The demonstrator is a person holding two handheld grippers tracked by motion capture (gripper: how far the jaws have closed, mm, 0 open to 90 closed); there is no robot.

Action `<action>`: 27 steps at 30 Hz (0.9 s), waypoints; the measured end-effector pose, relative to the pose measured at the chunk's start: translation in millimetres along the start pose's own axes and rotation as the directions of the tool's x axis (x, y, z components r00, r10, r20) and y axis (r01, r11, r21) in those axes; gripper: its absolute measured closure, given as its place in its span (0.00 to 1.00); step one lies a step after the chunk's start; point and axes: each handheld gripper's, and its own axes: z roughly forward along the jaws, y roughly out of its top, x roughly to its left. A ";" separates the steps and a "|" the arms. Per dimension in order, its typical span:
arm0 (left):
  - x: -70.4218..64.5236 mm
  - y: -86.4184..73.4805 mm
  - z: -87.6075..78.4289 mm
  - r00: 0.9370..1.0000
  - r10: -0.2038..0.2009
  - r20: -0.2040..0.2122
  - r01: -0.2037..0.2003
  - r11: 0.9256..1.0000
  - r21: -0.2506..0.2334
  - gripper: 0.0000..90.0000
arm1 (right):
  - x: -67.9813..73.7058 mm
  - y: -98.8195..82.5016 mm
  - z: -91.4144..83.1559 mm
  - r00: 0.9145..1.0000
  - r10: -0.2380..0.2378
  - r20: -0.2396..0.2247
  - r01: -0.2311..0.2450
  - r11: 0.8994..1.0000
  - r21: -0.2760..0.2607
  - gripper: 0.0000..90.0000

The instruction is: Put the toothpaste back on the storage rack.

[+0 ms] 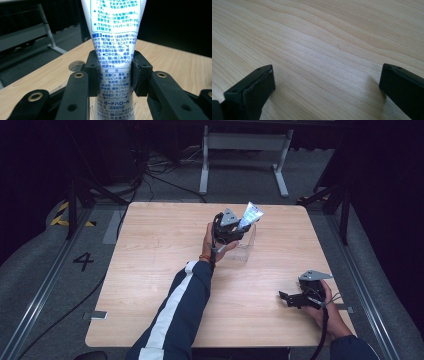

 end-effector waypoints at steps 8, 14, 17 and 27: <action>0.6 -10.7 -1.9 1.000 -0.017 0.016 0.017 1.000 0.011 0.71 | 0.1 0.1 -0.1 1.000 0.001 -0.002 -0.001 1.000 0.000 0.00; -2.9 -9.6 -3.4 1.000 -0.003 0.010 0.002 0.999 0.044 0.68 | 0.1 0.1 0.0 1.000 -0.001 -0.003 0.001 1.000 0.001 0.00; -4.2 -8.4 -2.3 1.000 0.021 0.005 -0.021 0.997 0.070 0.65 | 0.1 0.1 0.0 1.000 -0.001 -0.003 0.001 1.000 0.000 0.00; -2.4 -6.8 -7.2 1.000 0.002 0.024 -0.003 0.999 0.039 0.73 | 0.0 0.1 0.0 1.000 -0.004 -0.004 0.004 1.000 0.001 0.00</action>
